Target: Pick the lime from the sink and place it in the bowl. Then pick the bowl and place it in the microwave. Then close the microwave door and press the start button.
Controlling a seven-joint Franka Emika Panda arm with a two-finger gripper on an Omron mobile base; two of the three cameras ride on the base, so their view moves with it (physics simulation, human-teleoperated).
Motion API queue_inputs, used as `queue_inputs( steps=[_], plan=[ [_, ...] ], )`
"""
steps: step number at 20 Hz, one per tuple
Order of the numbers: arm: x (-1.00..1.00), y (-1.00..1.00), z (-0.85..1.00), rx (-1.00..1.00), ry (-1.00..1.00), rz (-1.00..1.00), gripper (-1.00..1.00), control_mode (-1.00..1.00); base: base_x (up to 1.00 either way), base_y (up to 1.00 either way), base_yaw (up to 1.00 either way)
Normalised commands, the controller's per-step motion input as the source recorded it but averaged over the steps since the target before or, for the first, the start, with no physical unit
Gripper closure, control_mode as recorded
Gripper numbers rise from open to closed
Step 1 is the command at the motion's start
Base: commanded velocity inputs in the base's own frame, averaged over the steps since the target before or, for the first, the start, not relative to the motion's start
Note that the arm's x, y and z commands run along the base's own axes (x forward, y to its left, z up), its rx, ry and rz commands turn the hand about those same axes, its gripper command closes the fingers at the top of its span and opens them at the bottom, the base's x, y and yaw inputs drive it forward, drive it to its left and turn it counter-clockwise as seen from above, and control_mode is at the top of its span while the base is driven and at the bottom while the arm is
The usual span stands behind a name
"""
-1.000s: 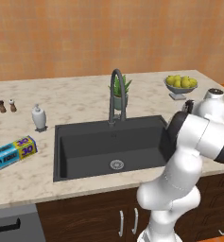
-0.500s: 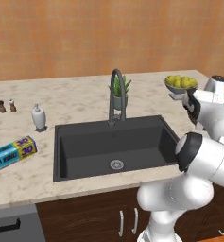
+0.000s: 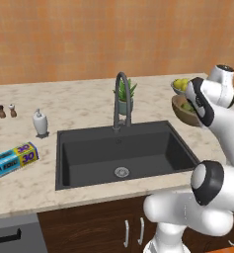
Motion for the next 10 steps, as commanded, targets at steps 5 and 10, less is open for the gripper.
queue_inputs(
  steps=[5, 10],
  plan=[
    [-0.26, 0.89, 0.57, -0.03, -0.10, 0.35, 1.00, -1.00, 0.00, 0.00, 0.00],
    [-0.27, 0.70, 0.73, -0.04, -0.08, 0.28, 1.00, -1.00, 0.00, 0.00, 0.00]
  ],
)
